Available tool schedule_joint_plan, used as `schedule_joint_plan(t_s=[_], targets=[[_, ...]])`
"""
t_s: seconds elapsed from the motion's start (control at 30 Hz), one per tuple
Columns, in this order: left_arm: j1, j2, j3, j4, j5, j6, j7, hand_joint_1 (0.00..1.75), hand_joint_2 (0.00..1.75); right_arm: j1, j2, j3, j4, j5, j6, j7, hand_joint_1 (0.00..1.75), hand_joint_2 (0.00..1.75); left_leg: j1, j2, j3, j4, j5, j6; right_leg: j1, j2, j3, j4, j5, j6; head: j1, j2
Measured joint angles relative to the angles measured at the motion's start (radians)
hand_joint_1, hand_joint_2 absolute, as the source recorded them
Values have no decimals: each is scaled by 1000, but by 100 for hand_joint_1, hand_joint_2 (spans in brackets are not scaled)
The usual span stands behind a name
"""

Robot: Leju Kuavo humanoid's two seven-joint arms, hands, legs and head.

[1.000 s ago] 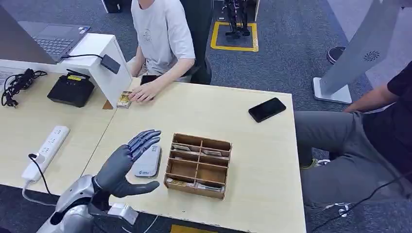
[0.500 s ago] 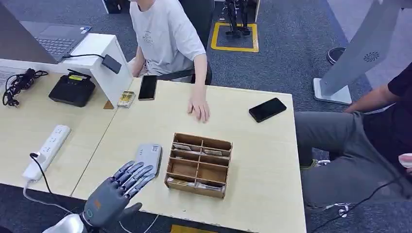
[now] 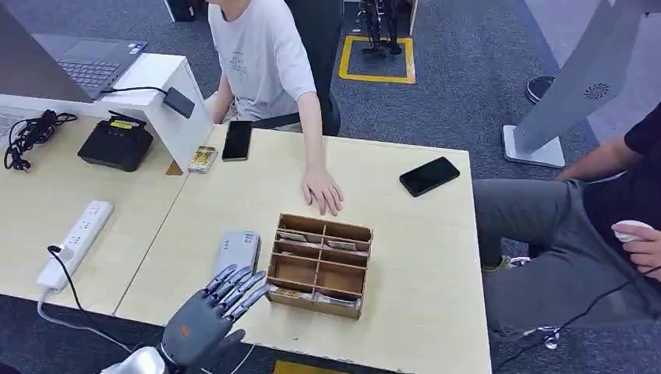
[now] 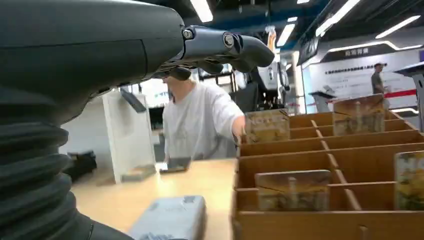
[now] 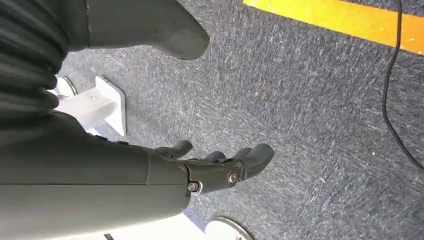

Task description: Pass the card to the sensor for recognition and then transmit it.

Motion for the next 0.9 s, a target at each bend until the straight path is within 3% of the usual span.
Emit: schedule_joint_plan(t_s=[0.13,0.27,0.43,0.57,0.9], targets=[[-22,-48,-58,17,40,-46,-6,0,175,0,4,-10,-2,6,4,2,0,175,0,0,0,0,0,0,0,0,0,0,0,0,0,0],[-37,-70,-86,31,43,-48,-6,0,175,0,6,-16,-4,8,6,2,0,175,0,0,0,0,0,0,0,0,0,0,0,0,0,0],[-71,-134,-98,66,-44,-59,31,0,175,-1,6,-17,-5,17,14,1,0,175,0,0,0,0,0,0,0,0,0,0,0,0,0,0],[-112,-184,-109,98,-44,-90,53,0,175,-5,9,-18,-6,20,13,-2,0,175,0,0,0,0,0,0,0,0,0,0,0,0,0,0],[-151,-241,-110,160,-29,-112,73,0,175,-7,10,-24,-6,30,20,2,0,175,0,0,0,0,0,0,0,0,0,0,0,0,0,0]])
